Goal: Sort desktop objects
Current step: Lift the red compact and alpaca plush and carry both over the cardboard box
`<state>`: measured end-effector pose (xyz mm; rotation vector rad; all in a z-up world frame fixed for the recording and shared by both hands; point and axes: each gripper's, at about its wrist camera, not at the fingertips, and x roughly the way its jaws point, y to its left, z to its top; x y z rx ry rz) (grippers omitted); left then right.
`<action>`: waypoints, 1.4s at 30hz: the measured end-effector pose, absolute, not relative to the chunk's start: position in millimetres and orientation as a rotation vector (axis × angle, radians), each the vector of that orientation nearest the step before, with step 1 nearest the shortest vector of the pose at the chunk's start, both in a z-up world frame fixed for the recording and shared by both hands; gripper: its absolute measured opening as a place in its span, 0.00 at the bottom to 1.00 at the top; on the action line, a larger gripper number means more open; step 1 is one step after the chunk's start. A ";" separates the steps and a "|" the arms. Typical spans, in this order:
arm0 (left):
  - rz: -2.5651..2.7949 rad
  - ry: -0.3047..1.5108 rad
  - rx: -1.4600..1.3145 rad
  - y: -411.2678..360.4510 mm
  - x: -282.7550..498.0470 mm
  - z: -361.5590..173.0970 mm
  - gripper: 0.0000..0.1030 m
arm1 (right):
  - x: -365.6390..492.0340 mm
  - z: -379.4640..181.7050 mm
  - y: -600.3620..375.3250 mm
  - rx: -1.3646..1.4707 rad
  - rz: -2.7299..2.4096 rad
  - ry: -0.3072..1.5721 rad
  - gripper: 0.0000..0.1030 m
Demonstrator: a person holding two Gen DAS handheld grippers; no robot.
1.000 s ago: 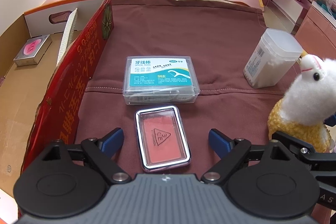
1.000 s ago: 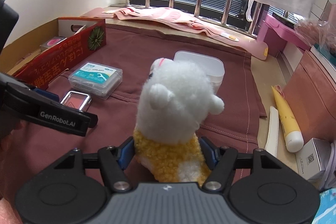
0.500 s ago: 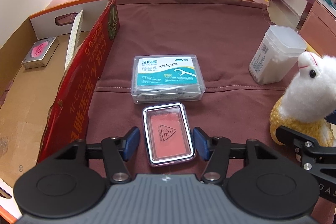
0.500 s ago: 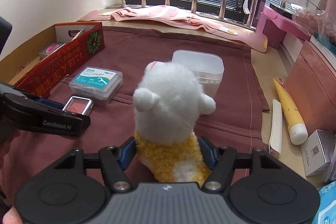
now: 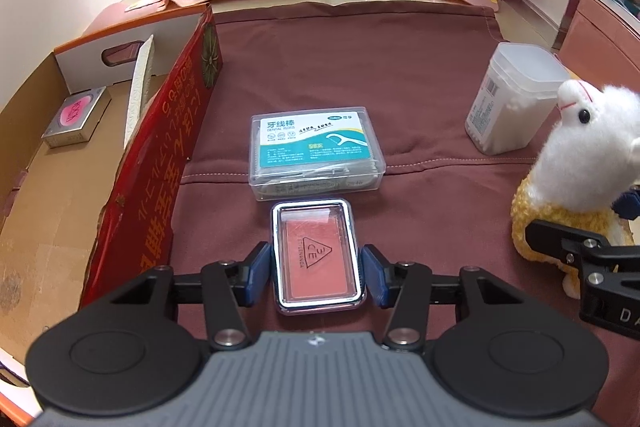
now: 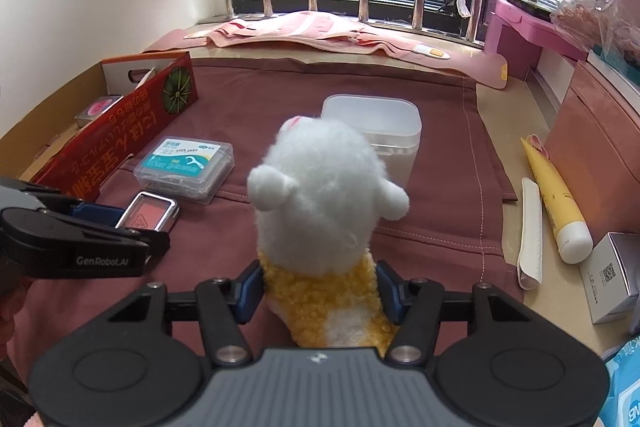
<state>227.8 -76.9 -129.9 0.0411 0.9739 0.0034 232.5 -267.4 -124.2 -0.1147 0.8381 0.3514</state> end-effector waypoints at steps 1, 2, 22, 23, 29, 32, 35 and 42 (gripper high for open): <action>0.002 0.973 0.039 -76.7 227.4 -129.6 0.49 | 232.0 -124.0 -266.7 -0.116 0.350 0.838 0.55; 0.001 0.972 0.037 -76.5 227.0 -129.2 0.49 | 231.6 -123.8 -265.9 -0.117 0.349 0.837 0.55; -0.045 0.901 0.044 -76.9 205.9 -105.2 0.49 | 210.3 -104.5 -256.5 -0.090 0.306 0.826 0.55; -0.045 0.899 0.044 -76.4 204.6 -105.1 0.49 | 208.0 -103.3 -255.5 -0.091 0.305 0.824 0.55; -0.065 0.889 0.040 -74.7 192.9 -101.9 0.48 | 196.3 -97.1 -251.1 -0.096 0.300 0.818 0.55; -0.076 0.861 0.040 -75.6 186.9 -92.0 0.48 | 192.7 -91.9 -251.6 -0.088 0.290 0.812 0.55; -0.082 0.839 0.031 -74.8 182.0 -81.8 0.48 | 189.5 -84.9 -253.1 -0.075 0.273 0.805 0.55; -0.089 0.790 0.022 -69.6 168.4 -54.7 0.48 | 181.0 -57.2 -250.6 -0.063 0.242 0.780 0.55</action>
